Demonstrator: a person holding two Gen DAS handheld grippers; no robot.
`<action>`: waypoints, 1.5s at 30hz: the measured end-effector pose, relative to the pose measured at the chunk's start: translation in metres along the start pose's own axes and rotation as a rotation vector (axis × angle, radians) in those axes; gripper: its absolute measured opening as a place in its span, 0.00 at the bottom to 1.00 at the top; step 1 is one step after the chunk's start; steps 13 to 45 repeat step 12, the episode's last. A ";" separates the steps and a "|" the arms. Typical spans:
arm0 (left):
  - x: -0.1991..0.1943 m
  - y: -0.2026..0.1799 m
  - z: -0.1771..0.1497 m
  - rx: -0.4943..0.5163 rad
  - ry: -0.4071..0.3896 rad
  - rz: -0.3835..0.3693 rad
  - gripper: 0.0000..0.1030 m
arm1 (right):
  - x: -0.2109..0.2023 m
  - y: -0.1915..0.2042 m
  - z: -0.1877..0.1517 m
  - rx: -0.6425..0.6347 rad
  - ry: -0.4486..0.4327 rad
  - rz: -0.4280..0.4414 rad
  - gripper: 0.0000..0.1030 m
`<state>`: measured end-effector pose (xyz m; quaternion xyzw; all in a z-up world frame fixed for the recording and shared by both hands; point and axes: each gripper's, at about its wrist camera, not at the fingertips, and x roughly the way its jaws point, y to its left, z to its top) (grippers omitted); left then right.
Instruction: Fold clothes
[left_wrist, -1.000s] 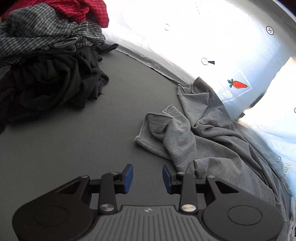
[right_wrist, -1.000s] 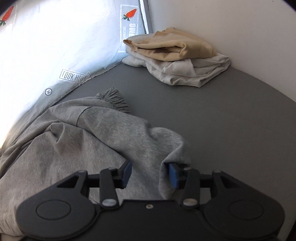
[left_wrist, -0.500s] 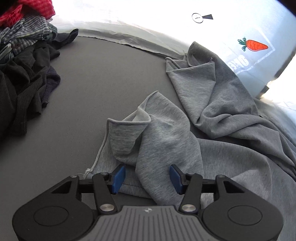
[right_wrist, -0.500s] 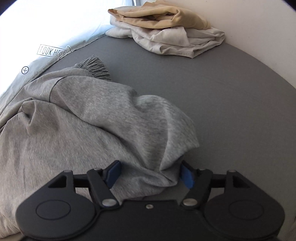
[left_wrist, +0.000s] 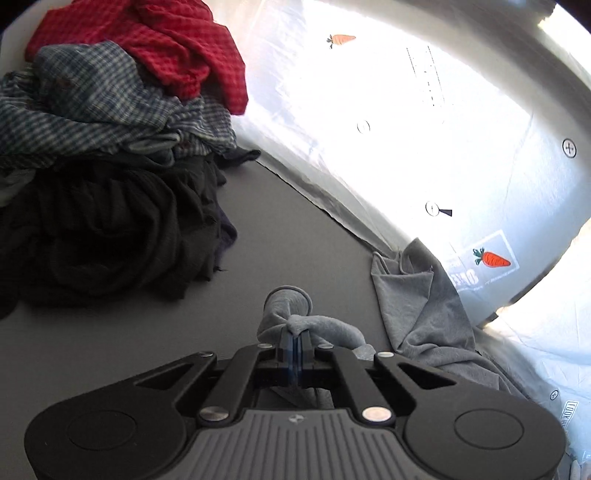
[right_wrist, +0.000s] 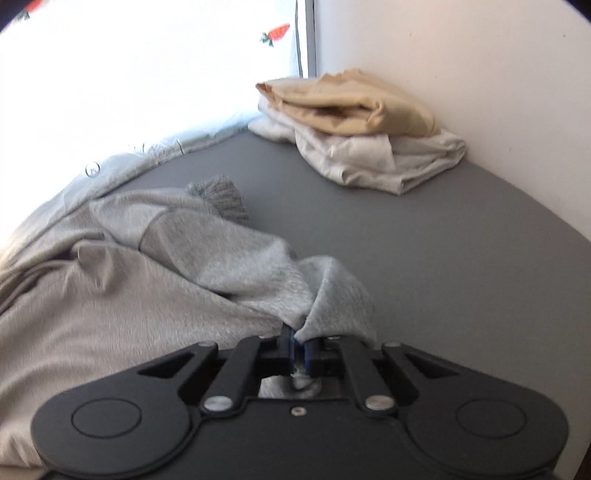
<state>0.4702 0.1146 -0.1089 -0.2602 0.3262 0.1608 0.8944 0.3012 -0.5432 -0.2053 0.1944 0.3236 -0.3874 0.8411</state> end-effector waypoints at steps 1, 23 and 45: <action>-0.014 0.008 0.003 -0.004 -0.019 0.002 0.02 | -0.009 -0.005 0.008 0.016 -0.037 0.011 0.05; -0.055 0.115 -0.081 -0.158 0.189 0.220 0.03 | -0.042 -0.043 0.022 0.112 -0.095 0.037 0.05; -0.055 0.115 -0.081 -0.158 0.189 0.220 0.03 | -0.042 -0.043 0.022 0.112 -0.095 0.037 0.05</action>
